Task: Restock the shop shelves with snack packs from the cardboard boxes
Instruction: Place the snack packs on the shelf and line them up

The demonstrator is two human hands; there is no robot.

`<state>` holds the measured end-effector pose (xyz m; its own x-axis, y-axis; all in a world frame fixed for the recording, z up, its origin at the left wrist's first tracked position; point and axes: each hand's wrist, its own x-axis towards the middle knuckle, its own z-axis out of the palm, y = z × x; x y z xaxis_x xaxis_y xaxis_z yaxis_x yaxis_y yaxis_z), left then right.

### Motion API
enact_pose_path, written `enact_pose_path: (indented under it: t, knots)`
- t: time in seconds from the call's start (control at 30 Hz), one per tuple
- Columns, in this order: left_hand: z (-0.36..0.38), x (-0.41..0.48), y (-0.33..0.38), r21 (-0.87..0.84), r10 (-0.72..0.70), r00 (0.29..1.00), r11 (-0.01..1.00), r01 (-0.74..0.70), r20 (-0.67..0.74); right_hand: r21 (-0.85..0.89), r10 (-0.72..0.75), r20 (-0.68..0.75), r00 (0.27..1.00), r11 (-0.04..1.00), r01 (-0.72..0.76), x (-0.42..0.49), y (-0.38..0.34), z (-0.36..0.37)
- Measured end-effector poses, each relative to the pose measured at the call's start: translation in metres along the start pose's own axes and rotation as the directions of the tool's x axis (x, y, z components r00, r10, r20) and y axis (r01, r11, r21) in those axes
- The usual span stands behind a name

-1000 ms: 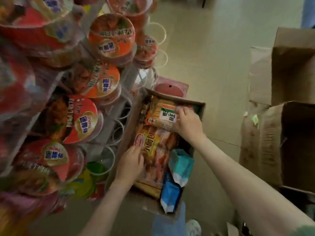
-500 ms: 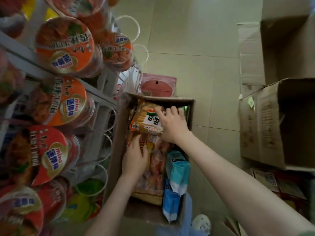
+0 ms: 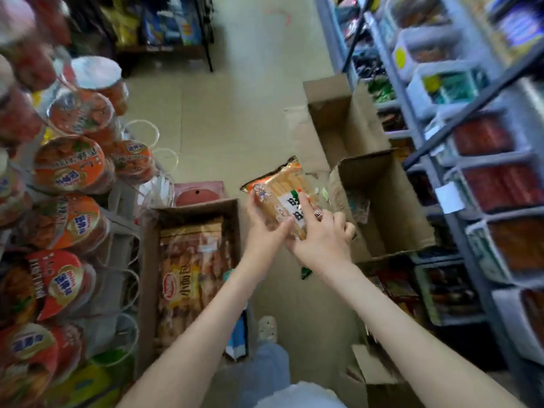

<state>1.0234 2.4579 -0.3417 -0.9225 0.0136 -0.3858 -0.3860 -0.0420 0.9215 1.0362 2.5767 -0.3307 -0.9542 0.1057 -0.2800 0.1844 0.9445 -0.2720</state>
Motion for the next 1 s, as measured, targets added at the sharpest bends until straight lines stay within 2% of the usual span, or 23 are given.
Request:
enact_pose_path:
  t: [0.1,0.17,0.33,0.43,0.53,0.6,0.63,0.7,0.77,0.8,0.87,1.0]
  knots:
    - [0.072,-0.026,0.033,-0.010,0.097,0.975,0.995,-0.097,0.199,0.014,0.150,-0.030,0.988,0.989,-0.149,-0.039,0.062,-0.056]
    - [0.125,-0.048,0.053,-0.033,0.129,0.929,0.992,-0.126,0.348,0.130,0.225,-0.032,0.974,0.967,-0.219,-0.072,0.107,-0.095]
    - [0.255,-0.124,0.103,-0.084,0.212,0.694,0.973,-0.214,0.689,0.460,0.326,-0.240,0.914,0.868,-0.189,-0.167,0.223,-0.184]
    - [0.321,-0.171,0.122,-0.099,0.266,0.561,0.946,-0.310,0.784,0.556,0.413,-0.381,0.827,0.817,-0.152,-0.217,0.276,-0.213]
    - [0.377,-0.209,0.127,-0.148,0.354,0.412,0.878,-0.454,0.839,0.582,0.474,-0.567,0.673,0.809,-0.080,-0.259,0.312,-0.231]
    - [0.409,-0.226,0.133,-0.164,0.426,0.295,0.762,-0.626,0.855,0.569,0.511,-0.663,0.547,0.819,-0.075,-0.281,0.334,-0.242]
    - [0.424,-0.231,0.138,-0.177,0.463,0.219,0.669,-0.722,0.859,0.565,0.528,-0.702,0.478,0.821,-0.076,-0.291,0.344,-0.248]
    - [0.455,-0.236,0.146,-0.223,0.522,0.040,0.430,-0.875,0.852,0.555,0.541,-0.758,0.364,0.828,-0.075,-0.304,0.364,-0.260]
    - [0.486,-0.239,0.152,-0.296,0.576,-0.140,0.187,-0.937,0.806,0.513,0.512,-0.812,0.280,0.855,-0.075,-0.311,0.384,-0.274]
    - [0.498,-0.243,0.156,-0.322,0.595,-0.184,0.133,-0.937,0.782,0.480,0.486,-0.841,0.237,0.873,-0.085,-0.313,0.394,-0.282]
    - [0.521,-0.251,0.161,-0.385,0.611,-0.237,0.122,-0.915,0.755,0.418,0.439,-0.885,0.153,0.896,-0.153,-0.315,0.416,-0.300]
    - [0.575,-0.252,0.173,-0.479,0.497,-0.387,0.066,-0.875,0.777,0.426,0.481,-0.875,0.055,0.818,-0.386,-0.315,0.459,-0.334]
